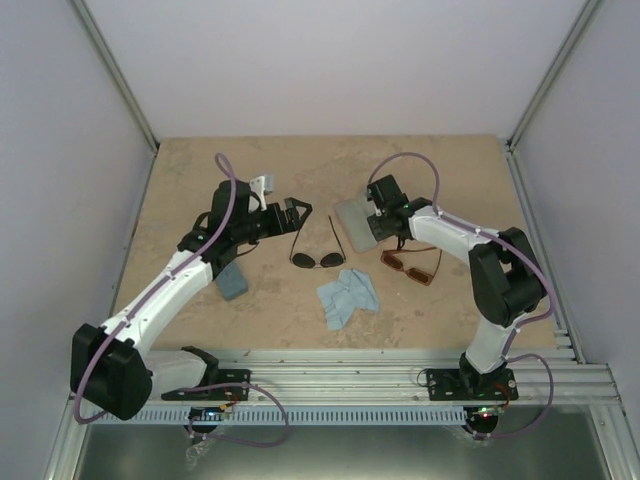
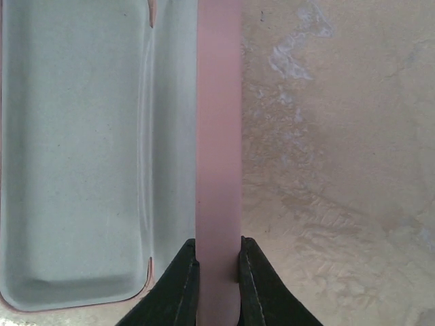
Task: Organize the sunglasses
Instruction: Place the sunglasses case at the center of the board, then adjust the sunglasses case at the center of the board, then adjust the glasses cleaning cloth at the center of the board, then move the glasses cleaning cloth to the center of the board, then adjust the glasses cleaning cloth at the center of the board.
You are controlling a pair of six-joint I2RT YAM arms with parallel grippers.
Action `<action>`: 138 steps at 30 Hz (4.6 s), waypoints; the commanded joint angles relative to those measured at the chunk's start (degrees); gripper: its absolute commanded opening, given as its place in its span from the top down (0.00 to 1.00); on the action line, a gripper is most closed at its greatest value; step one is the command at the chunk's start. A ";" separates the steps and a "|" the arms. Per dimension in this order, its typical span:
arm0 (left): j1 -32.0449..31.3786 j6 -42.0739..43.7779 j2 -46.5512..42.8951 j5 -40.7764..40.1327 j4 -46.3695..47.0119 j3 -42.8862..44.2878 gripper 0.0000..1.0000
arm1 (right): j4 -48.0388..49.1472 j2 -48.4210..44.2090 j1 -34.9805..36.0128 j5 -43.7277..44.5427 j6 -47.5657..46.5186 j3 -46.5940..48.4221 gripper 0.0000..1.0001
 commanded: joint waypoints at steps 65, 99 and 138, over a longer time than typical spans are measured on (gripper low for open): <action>-8.60 -4.06 14.58 6.55 11.88 -3.99 0.29 | 6.28 -6.49 3.69 -11.91 18.92 -13.32 0.59; -24.20 -10.10 25.87 -14.64 -4.76 -8.99 0.82 | 4.72 -18.39 9.26 -10.59 25.90 -29.90 1.00; -19.16 -17.27 16.87 -4.96 9.28 -7.68 0.64 | 2.56 -15.88 14.56 -15.22 25.28 -26.47 0.67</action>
